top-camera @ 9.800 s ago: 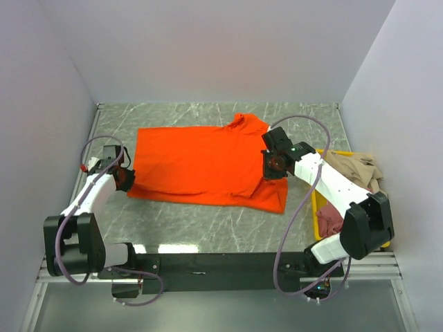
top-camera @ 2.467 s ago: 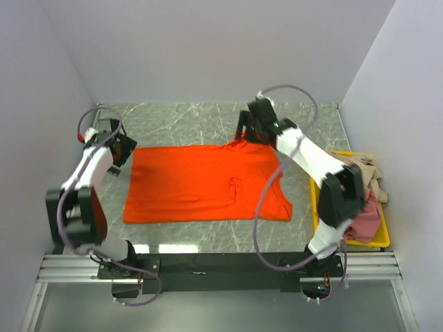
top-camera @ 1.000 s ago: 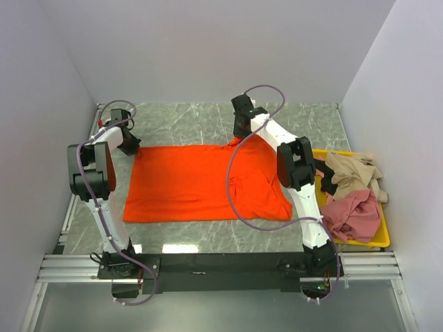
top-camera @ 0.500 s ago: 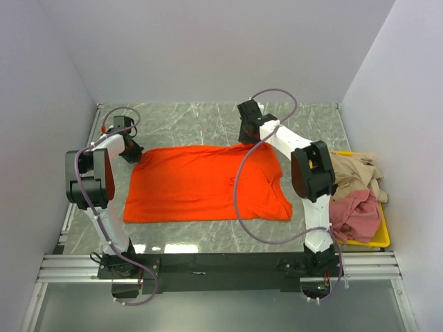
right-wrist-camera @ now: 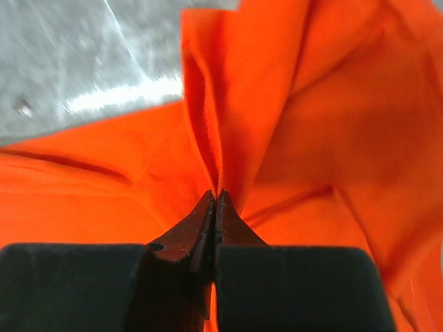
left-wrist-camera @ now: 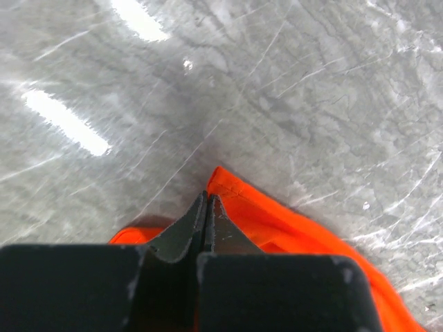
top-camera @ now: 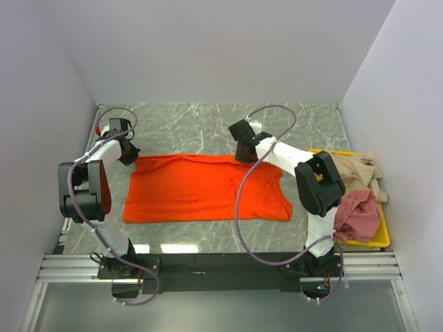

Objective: Fold and stack the t-shirts
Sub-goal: Fold the tshirt

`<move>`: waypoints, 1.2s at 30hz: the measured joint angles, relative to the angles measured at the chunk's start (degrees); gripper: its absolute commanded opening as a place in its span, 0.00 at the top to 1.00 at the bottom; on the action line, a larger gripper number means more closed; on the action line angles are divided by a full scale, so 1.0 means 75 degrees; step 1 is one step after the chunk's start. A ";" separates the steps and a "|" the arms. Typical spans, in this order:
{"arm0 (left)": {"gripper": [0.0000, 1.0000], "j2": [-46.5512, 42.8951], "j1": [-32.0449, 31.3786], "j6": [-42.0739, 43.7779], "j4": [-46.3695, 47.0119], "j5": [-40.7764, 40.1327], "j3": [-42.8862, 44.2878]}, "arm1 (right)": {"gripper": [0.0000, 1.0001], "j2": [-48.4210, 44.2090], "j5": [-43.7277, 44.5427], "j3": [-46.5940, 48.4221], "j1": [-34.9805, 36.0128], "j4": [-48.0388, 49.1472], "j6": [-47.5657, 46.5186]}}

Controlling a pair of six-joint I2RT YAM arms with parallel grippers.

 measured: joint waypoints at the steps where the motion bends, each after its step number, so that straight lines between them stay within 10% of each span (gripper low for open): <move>1: 1.00 -0.0085 0.0000 0.0000 -0.0006 -0.0032 -0.0055 | 1.00 -0.0067 0.0058 -0.0117 0.0050 -0.0032 0.0052; 28: 0.99 -0.3177 -0.0015 -0.0498 0.0624 -0.0207 -0.2780 | 0.98 -0.2836 0.0790 -0.3095 0.1011 -0.0428 0.1652; 36: 0.99 -0.3914 -0.0015 -0.1055 0.0455 -0.0312 -0.3794 | 0.84 -0.3165 0.0542 -0.3905 0.1207 -0.0268 0.2189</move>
